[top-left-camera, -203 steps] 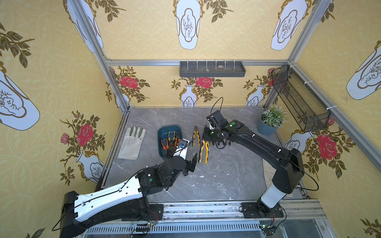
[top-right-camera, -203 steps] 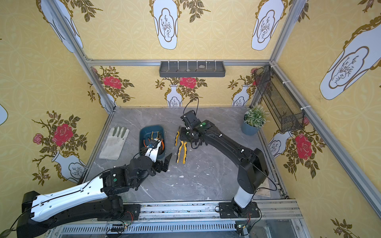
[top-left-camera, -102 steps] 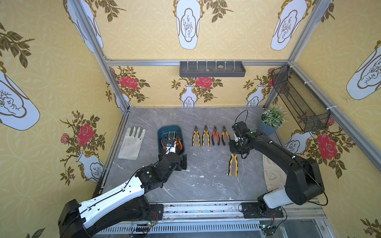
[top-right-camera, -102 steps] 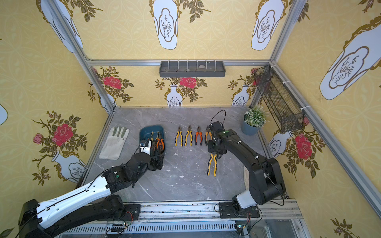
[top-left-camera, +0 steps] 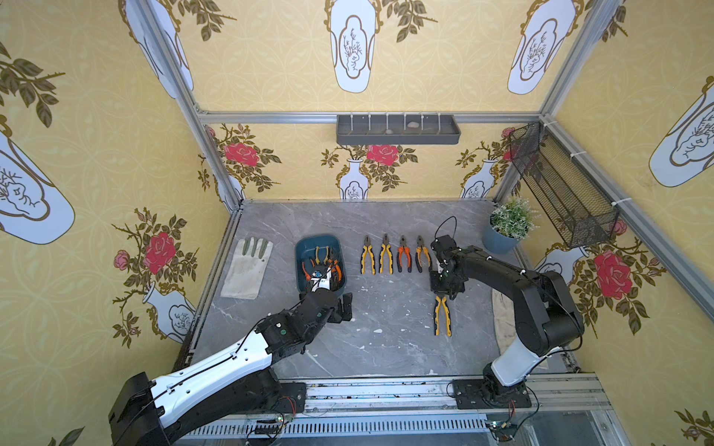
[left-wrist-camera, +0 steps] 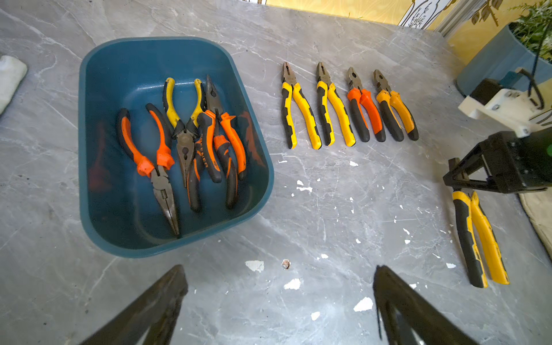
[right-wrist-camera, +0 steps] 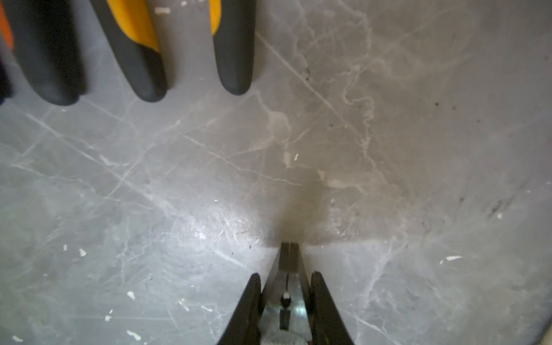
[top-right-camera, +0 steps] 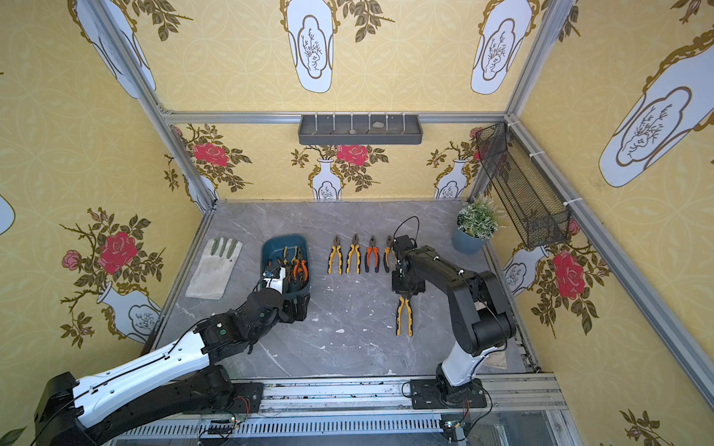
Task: Take the pliers out of the storage box
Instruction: Place the pliers at the center of the board.
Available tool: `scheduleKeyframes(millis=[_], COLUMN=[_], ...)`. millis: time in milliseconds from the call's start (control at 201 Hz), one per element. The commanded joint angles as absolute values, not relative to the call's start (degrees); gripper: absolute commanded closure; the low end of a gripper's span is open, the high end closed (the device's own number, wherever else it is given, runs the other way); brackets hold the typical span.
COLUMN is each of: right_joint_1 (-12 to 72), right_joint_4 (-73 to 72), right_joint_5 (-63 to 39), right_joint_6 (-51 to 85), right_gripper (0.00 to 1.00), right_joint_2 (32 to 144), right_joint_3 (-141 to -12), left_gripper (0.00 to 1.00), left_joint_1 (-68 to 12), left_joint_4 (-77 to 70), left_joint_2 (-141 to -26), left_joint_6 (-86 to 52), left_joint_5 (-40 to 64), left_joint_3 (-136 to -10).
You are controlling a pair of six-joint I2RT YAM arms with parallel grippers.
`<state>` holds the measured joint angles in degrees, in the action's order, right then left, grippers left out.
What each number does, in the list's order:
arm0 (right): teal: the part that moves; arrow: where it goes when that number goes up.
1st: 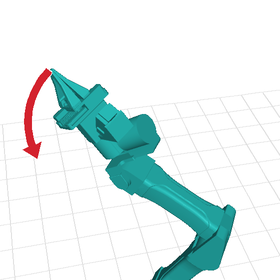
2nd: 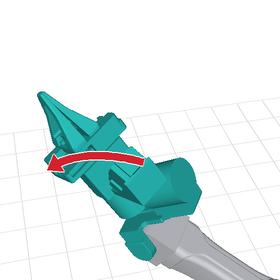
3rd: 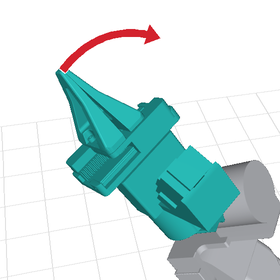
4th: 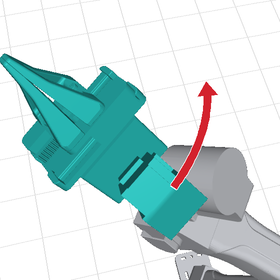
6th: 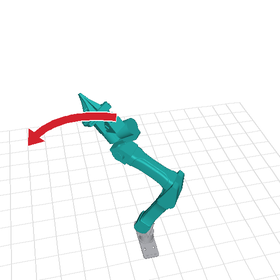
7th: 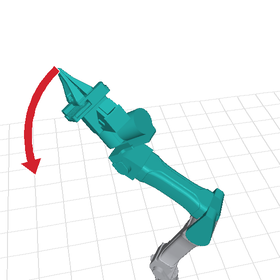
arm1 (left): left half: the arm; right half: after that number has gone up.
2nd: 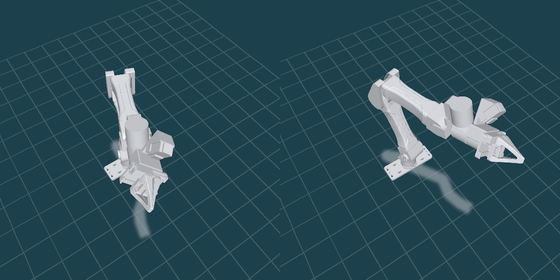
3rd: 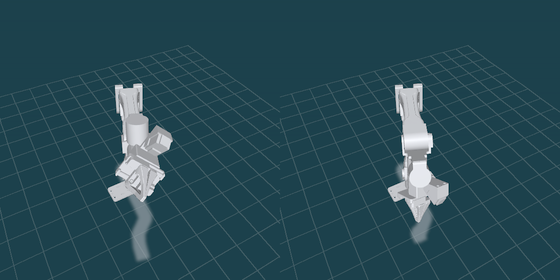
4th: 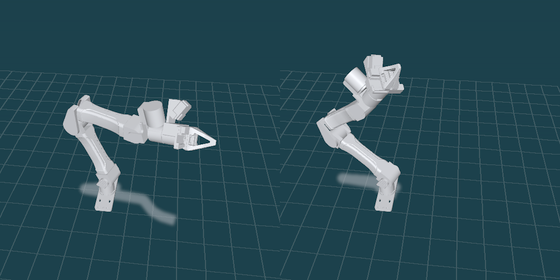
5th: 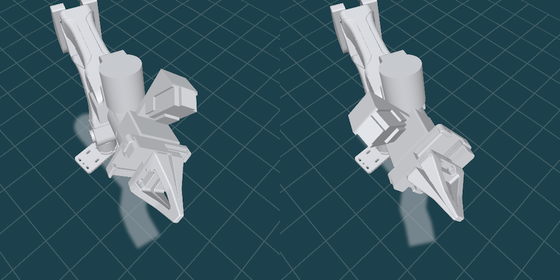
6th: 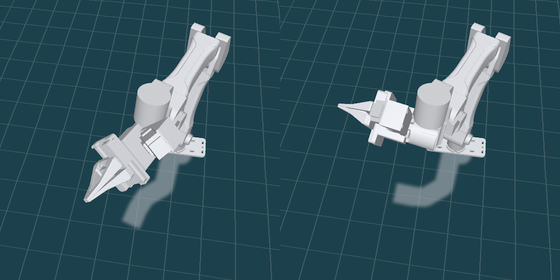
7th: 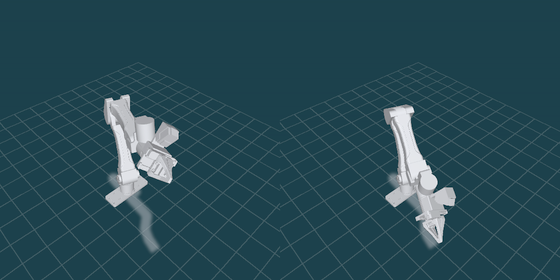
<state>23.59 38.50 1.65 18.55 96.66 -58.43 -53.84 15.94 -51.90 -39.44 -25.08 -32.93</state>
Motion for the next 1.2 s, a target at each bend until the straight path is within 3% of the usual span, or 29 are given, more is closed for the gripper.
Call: scheduleKeyframes(millis=[0, 712, 1195], right_joint_1=[23.3, 25.4, 25.9], right_joint_4=[36.4, 33.1, 33.5], right_joint_5=[1.4, -5.1, -1.4], right_joint_6=[17.6, 18.3, 18.9], right_gripper=[1.00, 1.00, 0.88], right_joint_2=[97.8, 101.3, 103.7], right_joint_3=[-58.3, -59.7, -60.7], left_gripper=[0.01, 0.01, 0.01], left_joint_1=[-53.7, -53.8, -53.7], left_joint_4=[14.6, 14.6, 15.8], left_joint_2=[-51.9, -50.8, -50.1], left_joint_6=[-39.7, -41.3, -41.4], left_joint_5=[-25.1, -25.2, -25.2], left_joint_3=[-32.1, -30.2, -30.3])
